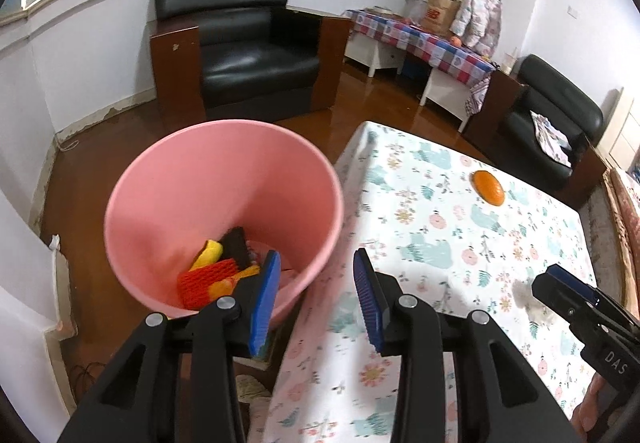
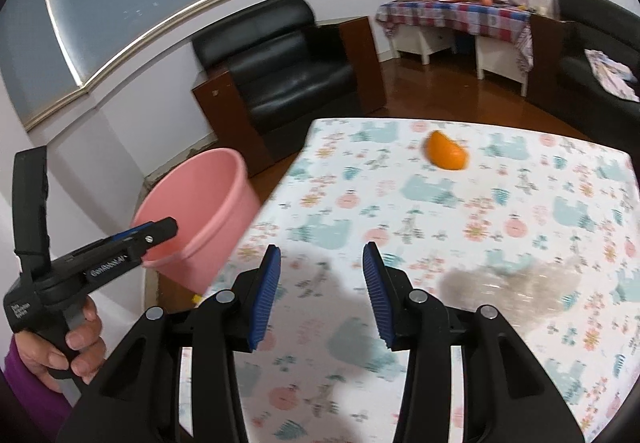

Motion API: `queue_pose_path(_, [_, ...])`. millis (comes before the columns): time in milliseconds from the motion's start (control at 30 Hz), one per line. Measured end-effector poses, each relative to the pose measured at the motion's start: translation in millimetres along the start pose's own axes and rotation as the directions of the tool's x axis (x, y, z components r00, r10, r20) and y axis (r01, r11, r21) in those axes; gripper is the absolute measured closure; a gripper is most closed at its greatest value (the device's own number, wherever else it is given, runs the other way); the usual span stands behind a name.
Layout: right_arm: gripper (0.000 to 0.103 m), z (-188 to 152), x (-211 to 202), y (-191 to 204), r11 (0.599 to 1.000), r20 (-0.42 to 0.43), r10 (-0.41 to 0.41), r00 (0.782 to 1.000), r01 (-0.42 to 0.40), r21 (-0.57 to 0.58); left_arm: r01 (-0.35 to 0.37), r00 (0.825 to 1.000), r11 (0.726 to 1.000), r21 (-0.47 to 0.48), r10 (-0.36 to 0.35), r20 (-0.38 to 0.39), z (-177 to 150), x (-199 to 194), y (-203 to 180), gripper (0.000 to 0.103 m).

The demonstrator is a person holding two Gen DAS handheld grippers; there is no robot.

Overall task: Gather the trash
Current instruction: 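Move both tools back over the orange peel and bubble wrap on the table, then grasp the orange peel with the left tool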

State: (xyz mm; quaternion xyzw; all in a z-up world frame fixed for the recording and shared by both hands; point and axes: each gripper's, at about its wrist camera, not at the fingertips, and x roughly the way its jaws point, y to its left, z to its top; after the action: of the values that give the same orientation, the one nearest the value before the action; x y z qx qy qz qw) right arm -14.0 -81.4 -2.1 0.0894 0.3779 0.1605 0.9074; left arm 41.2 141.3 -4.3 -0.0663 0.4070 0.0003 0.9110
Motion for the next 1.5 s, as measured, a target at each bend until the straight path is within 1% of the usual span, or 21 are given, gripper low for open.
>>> queue_pose_path(167, [0.059,-5,-10,-22,0.997,0.022,-0.075,0.997,0.075,0.005,0.028,1.000,0.999,0.027,-0.027,-0.012,3,6,-23,0.065])
queue_pose_path(400, [0.059,-12,-23,-50,0.985,0.054,-0.175,0.983,0.175,0.002,0.060,0.998,0.996,0.065,-0.058,-0.028,6,19,-52,0.065])
queue_pose_path(633, [0.059,-19,-26,-80,0.976,0.034,-0.212,0.977,0.210,0.048,0.088,0.995,0.991,0.105,-0.083,-0.049,8,34,-79,0.065])
queue_pose_path(833, [0.059,-28,-35,-105,0.970,0.020,-0.225,0.974,0.221,0.104,0.126,0.990,0.987,0.103,-0.119,-0.074,15,50,-96,0.065])
queue_pose_path(1000, [0.059,-35,-41,-117,0.965,-0.001,-0.228,0.974,0.226,0.134,0.168,0.983,0.978,0.124,-0.158,-0.088,22,63,-115,0.063])
queue_pose_path(1100, [0.059,-37,-41,-121,0.965,-0.015,-0.220,0.975,0.220,0.146,0.203,0.976,0.971,0.126,-0.191,-0.103,29,74,-131,0.062])
queue_pose_path(1167, [0.059,-38,-40,-124,0.964,-0.022,-0.211,0.977,0.211,0.158,0.235,0.968,0.965,0.116,-0.222,-0.116,36,84,-143,0.062])
queue_pose_path(1300, [0.059,-42,-38,-130,0.961,-0.037,-0.208,0.977,0.212,0.177,0.274,0.956,0.957,0.093,-0.262,-0.129,52,104,-167,0.058])
queue_pose_path(1400, [0.059,-44,-37,-133,0.959,-0.047,-0.201,0.979,0.206,0.194,0.277,0.954,0.958,0.075,-0.266,-0.137,67,125,-187,0.058])
queue_pose_path(1500, [0.059,-45,-38,-138,0.957,-0.052,-0.181,0.982,0.189,0.219,0.259,0.955,0.964,0.058,-0.246,-0.166,77,147,-201,0.058])
